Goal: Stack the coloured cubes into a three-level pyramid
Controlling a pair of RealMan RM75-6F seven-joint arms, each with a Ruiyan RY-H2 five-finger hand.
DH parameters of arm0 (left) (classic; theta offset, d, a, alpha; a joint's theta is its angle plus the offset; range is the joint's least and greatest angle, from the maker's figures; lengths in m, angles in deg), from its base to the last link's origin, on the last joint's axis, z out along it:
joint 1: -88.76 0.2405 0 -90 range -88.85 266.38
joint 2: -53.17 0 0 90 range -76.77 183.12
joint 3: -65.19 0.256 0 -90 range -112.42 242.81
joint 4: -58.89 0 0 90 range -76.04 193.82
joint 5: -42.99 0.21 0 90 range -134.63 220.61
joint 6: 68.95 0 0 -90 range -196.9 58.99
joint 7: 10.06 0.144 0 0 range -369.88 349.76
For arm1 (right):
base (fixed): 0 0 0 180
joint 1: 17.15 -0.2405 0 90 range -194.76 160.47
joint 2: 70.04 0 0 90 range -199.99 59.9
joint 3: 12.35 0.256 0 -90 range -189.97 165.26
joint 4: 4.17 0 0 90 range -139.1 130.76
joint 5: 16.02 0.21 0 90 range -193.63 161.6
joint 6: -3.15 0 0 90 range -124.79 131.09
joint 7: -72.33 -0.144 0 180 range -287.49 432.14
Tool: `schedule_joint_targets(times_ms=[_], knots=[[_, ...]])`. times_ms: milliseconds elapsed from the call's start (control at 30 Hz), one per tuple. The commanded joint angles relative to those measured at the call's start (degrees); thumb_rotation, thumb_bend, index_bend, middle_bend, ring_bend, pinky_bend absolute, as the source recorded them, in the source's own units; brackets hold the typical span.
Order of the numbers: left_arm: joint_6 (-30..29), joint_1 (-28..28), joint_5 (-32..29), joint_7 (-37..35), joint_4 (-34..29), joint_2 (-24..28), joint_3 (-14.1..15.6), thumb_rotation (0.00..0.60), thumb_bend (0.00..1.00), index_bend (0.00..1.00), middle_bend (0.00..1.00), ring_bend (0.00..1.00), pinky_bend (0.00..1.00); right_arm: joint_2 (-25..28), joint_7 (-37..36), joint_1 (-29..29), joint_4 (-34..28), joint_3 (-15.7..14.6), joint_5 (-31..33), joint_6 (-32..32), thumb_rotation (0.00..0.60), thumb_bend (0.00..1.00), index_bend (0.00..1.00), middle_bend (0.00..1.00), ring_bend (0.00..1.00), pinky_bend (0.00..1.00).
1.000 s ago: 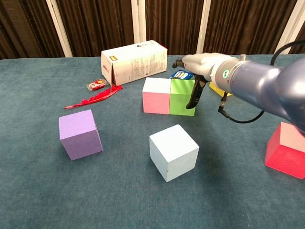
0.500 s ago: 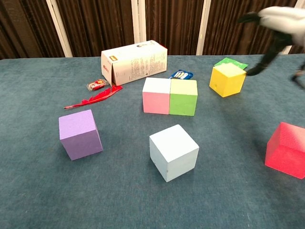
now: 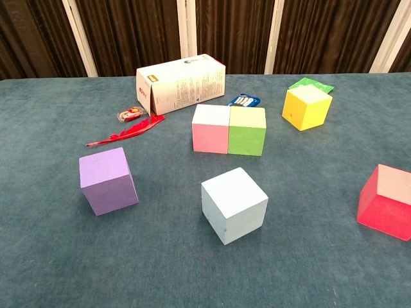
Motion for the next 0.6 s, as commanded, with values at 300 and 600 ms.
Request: schedule_joint_targets(times_ms=[300, 600], knots=[[10.3, -4.4, -3.0, -2.2, -5.2, 5.7, 0.3, 0.6, 0.27, 0.04, 0.0, 0.0, 0.0, -5.0, -2.7, 6.9, 6.7, -3.5, -5.8, -3.8, 0.6, 0.1, 0.0, 0.0, 0.0, 0.0], [19.3, -11.2, -12.7, 5.8, -15.0, 14.3, -3.0, 0.6, 0.22, 0.04, 0.0, 0.0, 0.0, -6.4, -1.6, 8.7, 8.8, -2.4, -6.8, -3.4, 0.6, 0.1, 0.0, 0.0, 0.0, 0.0]])
